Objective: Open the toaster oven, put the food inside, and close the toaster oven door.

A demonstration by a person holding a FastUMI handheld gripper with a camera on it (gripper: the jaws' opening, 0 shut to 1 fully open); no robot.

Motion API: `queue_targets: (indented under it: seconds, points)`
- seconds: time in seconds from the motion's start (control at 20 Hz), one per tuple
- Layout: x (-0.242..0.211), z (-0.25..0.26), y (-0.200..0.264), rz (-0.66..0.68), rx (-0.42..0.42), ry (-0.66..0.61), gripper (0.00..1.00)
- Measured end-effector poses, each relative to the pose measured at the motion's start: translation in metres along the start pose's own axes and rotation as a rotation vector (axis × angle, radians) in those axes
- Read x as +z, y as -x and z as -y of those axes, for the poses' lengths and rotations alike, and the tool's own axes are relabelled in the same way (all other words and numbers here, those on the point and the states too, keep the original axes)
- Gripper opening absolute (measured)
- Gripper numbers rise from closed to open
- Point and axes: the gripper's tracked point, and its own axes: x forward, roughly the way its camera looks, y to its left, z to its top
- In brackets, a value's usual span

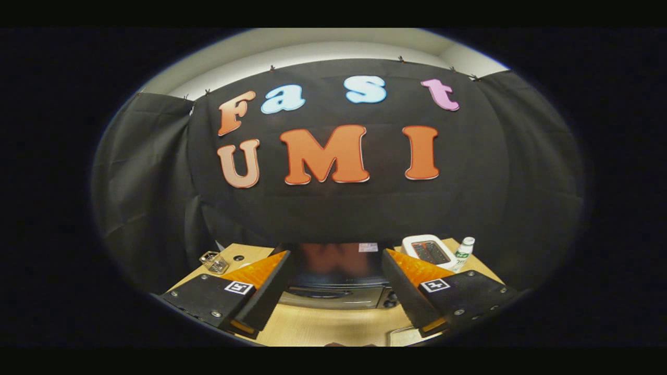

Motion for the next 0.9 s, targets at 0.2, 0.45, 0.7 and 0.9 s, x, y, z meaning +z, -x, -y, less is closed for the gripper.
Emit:
queue_targets:
  seconds: [0.2,0.45,0.7,0.9]
  points:
    - [-0.045,-0.01,-0.031,-0.118,0.0,0.041,1.0]
    - [-0.079,-0.022,-0.059,-0.198,0.002,0.058,1.0]
    - [-0.103,-0.025,-0.077,-0.25,-0.039,0.101,1.0]
    - [-0.117,-0.02,-0.086,-0.24,-0.104,0.113,1.0]
